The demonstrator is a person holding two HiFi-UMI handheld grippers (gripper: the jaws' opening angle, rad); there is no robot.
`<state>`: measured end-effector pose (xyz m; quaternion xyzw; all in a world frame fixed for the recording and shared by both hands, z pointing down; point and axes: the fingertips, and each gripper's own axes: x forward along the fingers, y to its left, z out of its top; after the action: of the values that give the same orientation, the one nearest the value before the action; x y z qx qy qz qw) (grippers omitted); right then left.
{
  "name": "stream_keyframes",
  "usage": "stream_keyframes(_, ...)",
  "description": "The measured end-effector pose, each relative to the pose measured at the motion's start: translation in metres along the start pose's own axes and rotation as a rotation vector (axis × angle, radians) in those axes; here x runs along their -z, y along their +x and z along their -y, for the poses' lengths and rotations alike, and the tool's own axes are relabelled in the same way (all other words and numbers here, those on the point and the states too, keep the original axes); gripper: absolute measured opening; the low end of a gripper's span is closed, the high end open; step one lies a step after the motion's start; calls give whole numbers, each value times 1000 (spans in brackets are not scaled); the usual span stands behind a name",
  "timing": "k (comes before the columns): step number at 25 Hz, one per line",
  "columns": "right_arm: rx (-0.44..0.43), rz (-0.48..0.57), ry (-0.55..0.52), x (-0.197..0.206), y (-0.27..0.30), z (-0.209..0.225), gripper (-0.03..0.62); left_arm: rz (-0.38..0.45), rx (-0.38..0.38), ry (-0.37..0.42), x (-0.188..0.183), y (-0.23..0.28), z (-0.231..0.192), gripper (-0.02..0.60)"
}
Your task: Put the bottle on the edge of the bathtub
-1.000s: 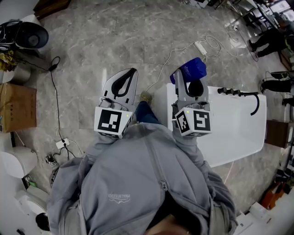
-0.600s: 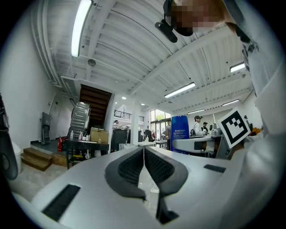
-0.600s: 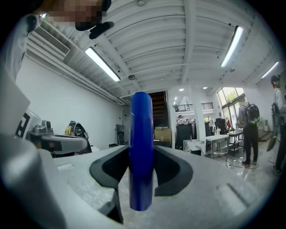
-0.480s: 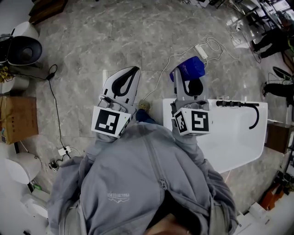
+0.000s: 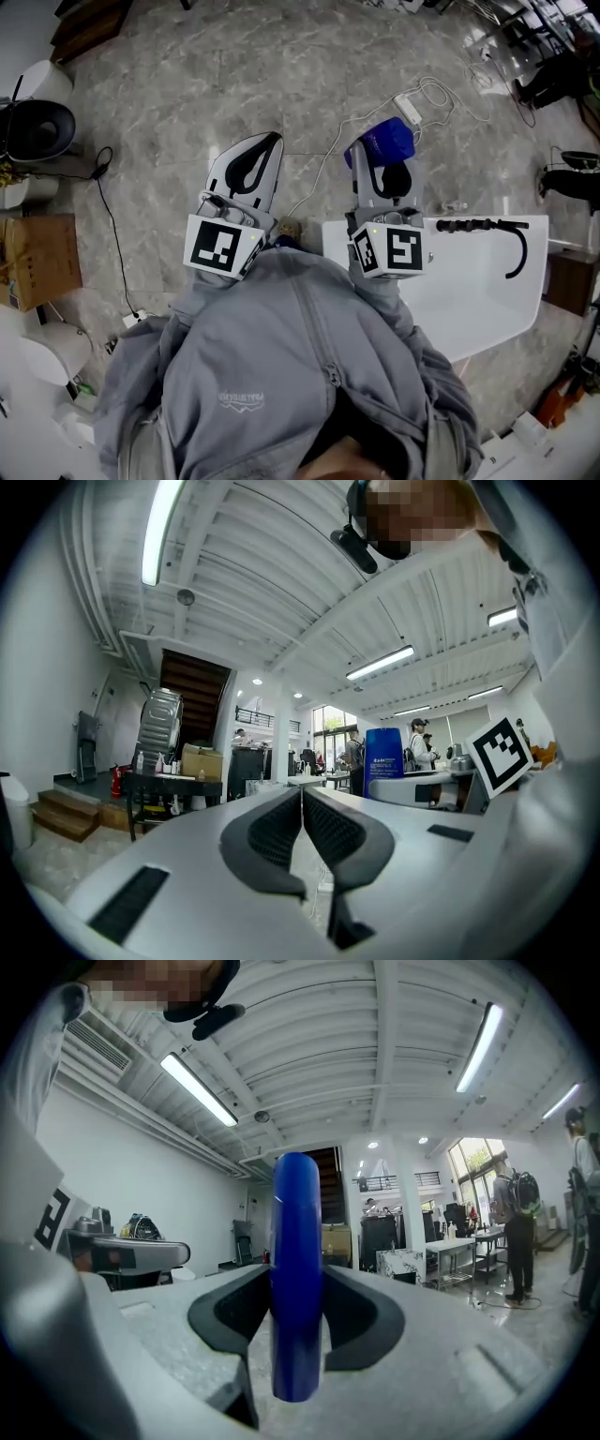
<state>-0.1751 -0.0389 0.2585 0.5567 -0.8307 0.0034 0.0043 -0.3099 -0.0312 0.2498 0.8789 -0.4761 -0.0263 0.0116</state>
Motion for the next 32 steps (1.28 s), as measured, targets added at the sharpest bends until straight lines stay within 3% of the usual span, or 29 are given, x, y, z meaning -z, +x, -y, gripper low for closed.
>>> stream_keyframes(9, 56, -13, 18, 9, 4, 41, 163, -17, 32, 1, 7, 36, 7, 11)
stream_keyframes(15, 134, -3, 3, 5, -3, 62, 163, -22, 124, 6, 9, 66, 18, 12)
stream_keyframes(20, 251, -16, -3, 8, -5, 93, 163, -30, 259, 0, 12, 109, 33, 11)
stream_keyframes(27, 483, -18, -6, 2, -1, 157, 163, -42, 499, -18, 11, 199, 55, 11)
stream_keyframes(32, 650, -15, 9, 0, 2, 202, 163, -34, 646, 15, 8, 265, 71, 11)
